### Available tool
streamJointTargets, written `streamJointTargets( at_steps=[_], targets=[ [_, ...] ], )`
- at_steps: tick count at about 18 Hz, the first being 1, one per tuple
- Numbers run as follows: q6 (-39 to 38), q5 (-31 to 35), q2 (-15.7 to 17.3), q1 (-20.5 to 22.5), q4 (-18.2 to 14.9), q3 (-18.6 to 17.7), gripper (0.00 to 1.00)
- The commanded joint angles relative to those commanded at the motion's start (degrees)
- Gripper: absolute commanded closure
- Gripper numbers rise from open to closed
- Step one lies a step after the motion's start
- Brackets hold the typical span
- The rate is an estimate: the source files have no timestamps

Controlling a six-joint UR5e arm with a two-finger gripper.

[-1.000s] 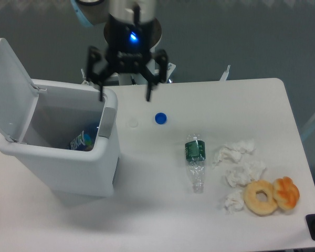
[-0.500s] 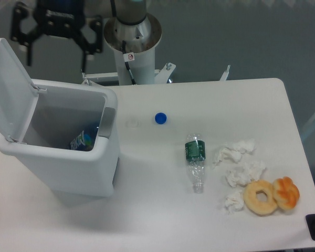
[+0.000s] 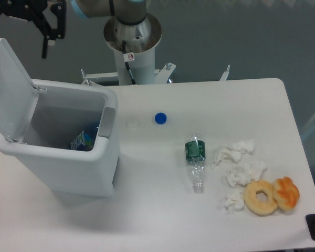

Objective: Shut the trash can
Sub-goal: 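Position the gripper behind the top edge of the open lid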

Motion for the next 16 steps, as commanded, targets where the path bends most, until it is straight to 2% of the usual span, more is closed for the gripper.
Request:
streamJointTargets(
  at_steps=[9,16],
  targets=[
    [0.7,0.35,-0.26,-1.06,0.53,-2.19,0.0],
    [1.05,4.65,-0.79,-1.67,0.62,-3.69,0.0]
  ],
)
